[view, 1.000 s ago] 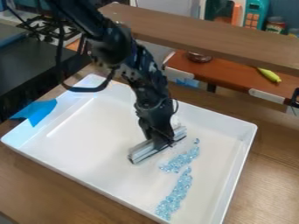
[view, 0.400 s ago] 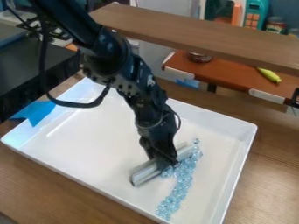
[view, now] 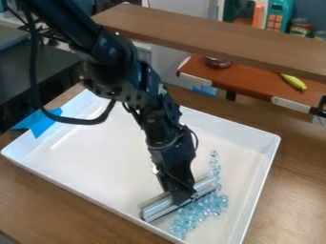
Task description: Sweep into pile
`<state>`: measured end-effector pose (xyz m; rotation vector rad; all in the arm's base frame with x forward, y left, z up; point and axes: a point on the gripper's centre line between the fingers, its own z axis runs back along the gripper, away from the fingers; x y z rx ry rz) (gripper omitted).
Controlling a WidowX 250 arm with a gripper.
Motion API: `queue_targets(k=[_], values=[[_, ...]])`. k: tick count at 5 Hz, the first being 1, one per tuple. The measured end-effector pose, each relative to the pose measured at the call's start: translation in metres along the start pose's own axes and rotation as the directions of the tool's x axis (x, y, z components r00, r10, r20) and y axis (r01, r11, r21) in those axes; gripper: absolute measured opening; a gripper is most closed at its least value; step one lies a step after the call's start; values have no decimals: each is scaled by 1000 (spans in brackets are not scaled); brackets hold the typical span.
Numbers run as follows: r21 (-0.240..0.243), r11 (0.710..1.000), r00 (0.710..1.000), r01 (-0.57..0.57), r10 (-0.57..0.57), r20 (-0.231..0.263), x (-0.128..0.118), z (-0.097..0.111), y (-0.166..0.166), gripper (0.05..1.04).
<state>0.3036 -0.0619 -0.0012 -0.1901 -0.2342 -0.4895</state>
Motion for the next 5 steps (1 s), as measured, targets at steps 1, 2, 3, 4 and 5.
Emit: queue_targets(k=[1, 2, 3, 4, 5], values=[[26, 1000, 999, 17, -18, 41, 4, 11, 3, 361], [97, 994, 994, -48, 38, 99, 6, 33, 42, 361], [191, 979, 989, -65, 38, 141, 18, 51, 73, 361], [190, 981, 989, -41, 13, 147, 30, 48, 96, 361], [130, 991, 990, 31, -48, 133, 38, 33, 106, 361]])
